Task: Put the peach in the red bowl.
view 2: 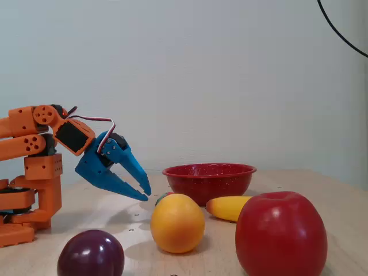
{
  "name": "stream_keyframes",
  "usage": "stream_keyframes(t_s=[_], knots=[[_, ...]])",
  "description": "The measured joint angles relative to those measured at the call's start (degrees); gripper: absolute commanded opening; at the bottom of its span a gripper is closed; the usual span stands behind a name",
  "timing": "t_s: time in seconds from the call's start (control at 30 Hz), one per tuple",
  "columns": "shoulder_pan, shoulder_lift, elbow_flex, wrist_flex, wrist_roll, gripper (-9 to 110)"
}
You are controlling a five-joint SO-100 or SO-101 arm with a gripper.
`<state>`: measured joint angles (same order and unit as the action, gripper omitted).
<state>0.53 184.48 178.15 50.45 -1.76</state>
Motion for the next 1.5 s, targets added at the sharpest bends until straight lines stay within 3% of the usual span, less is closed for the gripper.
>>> stream_keyframes(t_s=[0.6, 0.8, 1.13, 1.5], knots=[[0.0, -0.5, -0.2, 0.0, 2.5, 0], [0.0, -13.0, -5.0, 0.0, 4.1, 0], [-6.6, -35.0, -27.3, 3.7, 12.8, 0], [-15.1, -56.9, -56.0, 19.1, 21.3, 1]])
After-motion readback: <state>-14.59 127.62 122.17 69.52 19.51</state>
